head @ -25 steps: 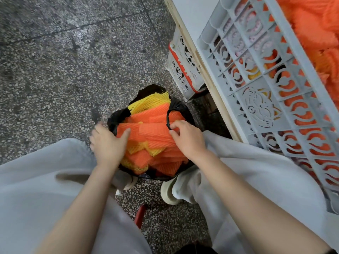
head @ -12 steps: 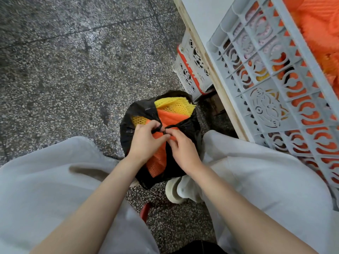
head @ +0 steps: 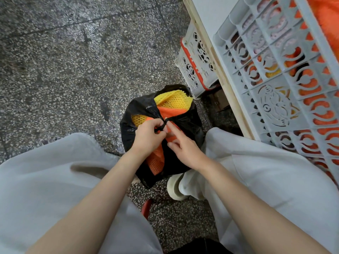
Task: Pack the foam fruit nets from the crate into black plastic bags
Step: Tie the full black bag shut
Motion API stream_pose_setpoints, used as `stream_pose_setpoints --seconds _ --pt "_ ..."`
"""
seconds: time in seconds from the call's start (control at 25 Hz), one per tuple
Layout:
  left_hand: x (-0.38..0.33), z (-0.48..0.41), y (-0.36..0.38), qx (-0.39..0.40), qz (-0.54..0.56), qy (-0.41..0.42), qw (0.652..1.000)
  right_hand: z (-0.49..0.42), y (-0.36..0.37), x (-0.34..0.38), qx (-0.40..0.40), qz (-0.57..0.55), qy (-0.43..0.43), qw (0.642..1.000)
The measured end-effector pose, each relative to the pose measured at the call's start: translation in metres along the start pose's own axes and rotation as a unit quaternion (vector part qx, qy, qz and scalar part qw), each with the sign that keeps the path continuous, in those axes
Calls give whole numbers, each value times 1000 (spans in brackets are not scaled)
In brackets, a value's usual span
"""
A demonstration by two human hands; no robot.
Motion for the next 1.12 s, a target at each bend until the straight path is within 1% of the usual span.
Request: stream_pose_setpoints --seconds 0.04,0.12,0.2,0.24,0.28,0.32,0.4,0.44,0.52,0.56,0.64,0.72,0.76,0.8,0.88,0.96,1.04,1.12 --pt "-1 -2 2 16 -27 12 999 -2 2 -3 33 13 13 999" --pt "-1 -2 9 70 -89 24 993 -6 3 -6 61 9 24 998" --pt "0 -1 21 133 -154 19 979 -10 6 -2 77 -36 -8 996" --pt "-2 1 22 154 -167 10 974 -11 9 1 89 -64 -25 994" --pt "-2 1 23 163 -158 7 974 -12 11 3 101 -90 -33 990" --pt "-3 4 21 172 -115 -5 978 -13 11 5 108 -108 -35 988" --pt "0 9 20 186 9 -38 982 -18 9 5 106 -113 -29 987" --pt "2 11 19 189 52 -50 979 -20 8 4 107 -104 -25 988" --pt "6 15 15 190 55 -61 978 -23 10 6 114 -75 -21 990" --pt "9 16 14 190 47 -53 979 -24 11 9 120 -51 -20 991" --pt "18 18 12 180 58 -36 981 -26 11 19 138 28 -23 990" --pt "27 19 10 176 94 -23 980 -27 9 26 154 106 -25 982" --pt "31 20 10 170 125 -26 977 -26 7 29 153 124 -29 980" --pt "35 21 9 154 160 -43 974 -25 4 31 141 127 -35 981" --pt "48 24 2 78 229 -105 964 -22 -3 29 99 91 -43 990" --pt "58 28 -8 -5 237 -145 961 -19 -7 23 61 56 -43 996" --pt "60 31 -11 -45 239 -155 957 -16 -10 25 28 73 -63 995" --pt "57 33 -9 -71 277 -146 947 -13 -14 28 6 107 -76 991"
Point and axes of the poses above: each hand's wrist, its own z-axis away from the middle knuckle, its own y-axis out of the palm, x = y × z, the point moved 10 cm from there along -z, towards the middle knuckle, and after that the axes turned 10 degrees about x, right-handed, at the moved point
